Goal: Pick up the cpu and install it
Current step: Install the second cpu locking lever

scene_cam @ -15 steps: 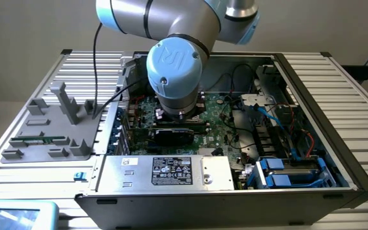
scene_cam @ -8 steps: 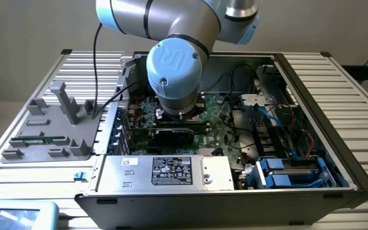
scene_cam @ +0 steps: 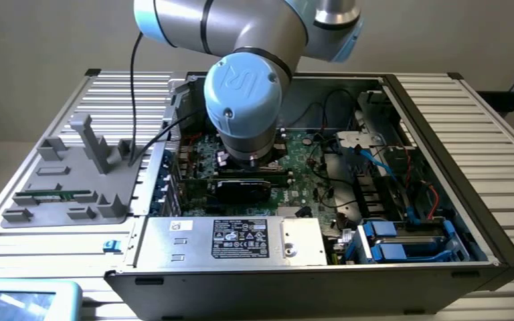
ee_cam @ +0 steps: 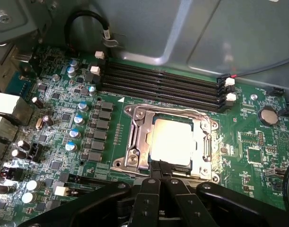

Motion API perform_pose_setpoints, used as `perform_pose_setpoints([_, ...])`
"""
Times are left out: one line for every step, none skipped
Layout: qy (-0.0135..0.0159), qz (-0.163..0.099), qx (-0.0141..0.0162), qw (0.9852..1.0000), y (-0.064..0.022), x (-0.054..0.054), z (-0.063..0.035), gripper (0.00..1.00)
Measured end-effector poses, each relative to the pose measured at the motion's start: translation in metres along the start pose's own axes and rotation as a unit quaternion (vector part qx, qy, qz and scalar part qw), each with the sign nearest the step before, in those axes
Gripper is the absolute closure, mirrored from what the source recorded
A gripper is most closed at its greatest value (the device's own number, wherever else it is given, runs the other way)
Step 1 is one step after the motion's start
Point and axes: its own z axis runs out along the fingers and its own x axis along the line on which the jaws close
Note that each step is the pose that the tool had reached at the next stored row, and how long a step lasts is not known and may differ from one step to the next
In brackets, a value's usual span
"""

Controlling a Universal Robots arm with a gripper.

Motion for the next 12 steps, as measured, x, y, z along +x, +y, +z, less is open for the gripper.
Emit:
perform_pose_setpoints([-0.0001, 0.000, 0.0000, 1.0000, 0.0004, 0.0001, 0.0002, 0.91])
perform_pose_setpoints([-0.0003, 0.000, 0.0000, 1.0000, 0.0008, 0.0002, 0.0005, 0.91])
perform_pose_setpoints([-0.0004, 0.001, -0.0001, 1.0000, 0.0010, 0.0003, 0.0007, 0.91])
perform_pose_setpoints([-0.0005, 0.001, -0.0001, 1.0000, 0.0011, 0.0004, 0.0007, 0.91])
perform_pose_setpoints([-0.0004, 0.001, 0.0000, 1.0000, 0.0011, 0.0004, 0.0007, 0.91])
perform_pose_setpoints([-0.0004, 0.001, 0.0001, 1.0000, 0.0012, 0.0004, 0.0007, 0.91])
perform_pose_setpoints([-0.0004, 0.001, 0.0003, 1.0000, 0.0012, 0.0005, 0.0007, 0.91])
perform_pose_setpoints([-0.0004, 0.001, 0.0004, 1.0000, 0.0012, 0.0006, 0.0007, 0.91])
perform_pose_setpoints([-0.0004, 0.001, 0.0004, 1.0000, 0.0013, 0.0009, 0.0007, 0.91])
perform_pose_setpoints([-0.0004, 0.001, 0.0004, 1.0000, 0.0014, 0.0012, 0.0008, 0.91])
perform_pose_setpoints([-0.0003, 0.001, 0.0004, 1.0000, 0.0014, 0.0013, 0.0008, 0.91])
perform_pose_setpoints([-0.0004, 0.001, 0.0004, 1.0000, 0.0014, 0.0016, 0.0009, 0.91])
